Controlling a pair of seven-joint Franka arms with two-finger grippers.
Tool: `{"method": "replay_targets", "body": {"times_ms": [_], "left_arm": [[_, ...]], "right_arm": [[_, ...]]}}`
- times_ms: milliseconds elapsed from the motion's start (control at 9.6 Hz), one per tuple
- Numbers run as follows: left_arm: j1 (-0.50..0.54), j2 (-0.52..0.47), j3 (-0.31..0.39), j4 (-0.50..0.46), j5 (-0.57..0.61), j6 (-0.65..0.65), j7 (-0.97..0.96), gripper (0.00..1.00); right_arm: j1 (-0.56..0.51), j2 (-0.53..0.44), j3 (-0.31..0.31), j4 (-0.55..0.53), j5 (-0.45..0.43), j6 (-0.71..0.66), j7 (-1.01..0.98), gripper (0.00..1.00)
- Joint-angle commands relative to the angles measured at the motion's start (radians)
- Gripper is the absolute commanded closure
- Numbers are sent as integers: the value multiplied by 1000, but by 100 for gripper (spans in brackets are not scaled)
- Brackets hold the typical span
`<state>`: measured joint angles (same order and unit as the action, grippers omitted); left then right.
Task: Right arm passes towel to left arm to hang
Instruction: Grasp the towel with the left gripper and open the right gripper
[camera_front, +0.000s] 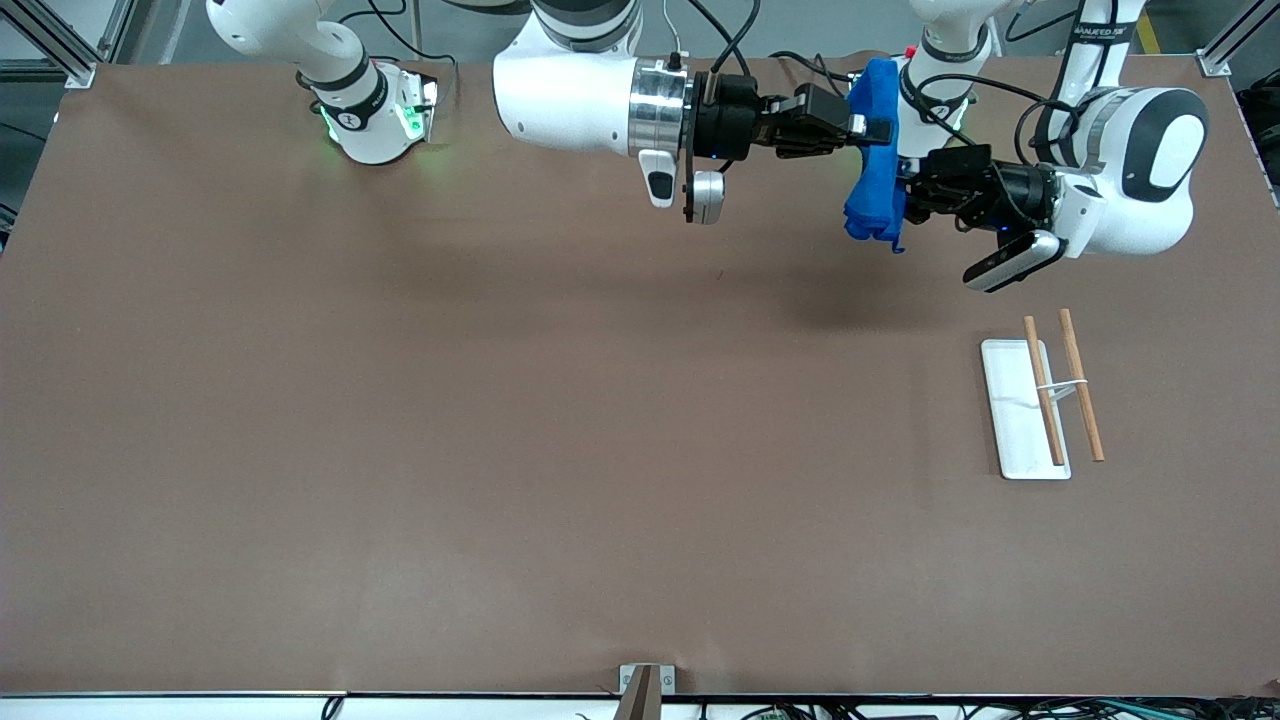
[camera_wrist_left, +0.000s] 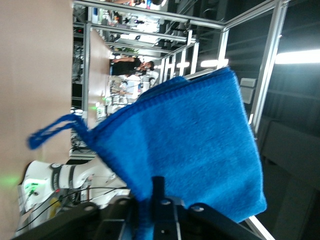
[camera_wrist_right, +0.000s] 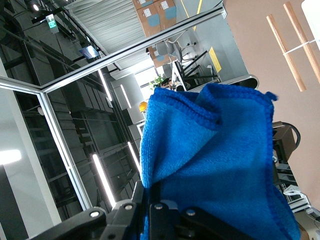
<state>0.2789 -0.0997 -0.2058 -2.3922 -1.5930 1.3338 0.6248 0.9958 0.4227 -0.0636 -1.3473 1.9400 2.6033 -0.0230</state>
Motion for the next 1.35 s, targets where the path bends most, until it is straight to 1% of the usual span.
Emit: {"method": "replay_targets", "body": {"times_ms": [0, 104, 312, 417, 521, 625, 729, 833, 938, 1042, 1250], "left_arm": [[45, 11, -9, 37, 118, 24, 13, 100], [46, 12, -7, 47, 146, 25, 15, 100], [49, 27, -6, 112, 264, 36, 3, 100], [49, 35, -4, 160, 322, 50, -20, 100], [55, 61, -7, 226, 397, 63, -39, 100], [54, 75, -7, 275, 450, 74, -57, 100], [52, 78, -13, 304, 499, 100, -75, 100], [49, 84, -14, 333, 537, 125, -100, 100], [45, 103, -15, 382, 612, 160, -120, 100], [42, 135, -15, 450, 698, 172, -152, 100], [22, 230, -20, 588, 920, 179, -216, 100]], "right_arm": [[14, 8, -13, 19, 27, 3, -8, 100], [14, 8, -13, 19, 27, 3, -8, 100], [14, 8, -12, 19, 27, 3, -8, 100], [14, 8, -13, 19, 22, 1, -9, 60], [17, 7, -15, 7, 14, 6, -14, 1], [14, 4, -18, -16, -4, 8, -26, 0], [4, -2, -21, -33, -41, 9, -28, 0], [-12, -21, -22, -79, -106, 9, -26, 0], [-40, -54, -22, -137, -168, 8, -26, 0], [-67, -86, -22, -201, -244, 4, -28, 0], [-130, -134, -22, -318, -408, 1, -31, 0]]}}
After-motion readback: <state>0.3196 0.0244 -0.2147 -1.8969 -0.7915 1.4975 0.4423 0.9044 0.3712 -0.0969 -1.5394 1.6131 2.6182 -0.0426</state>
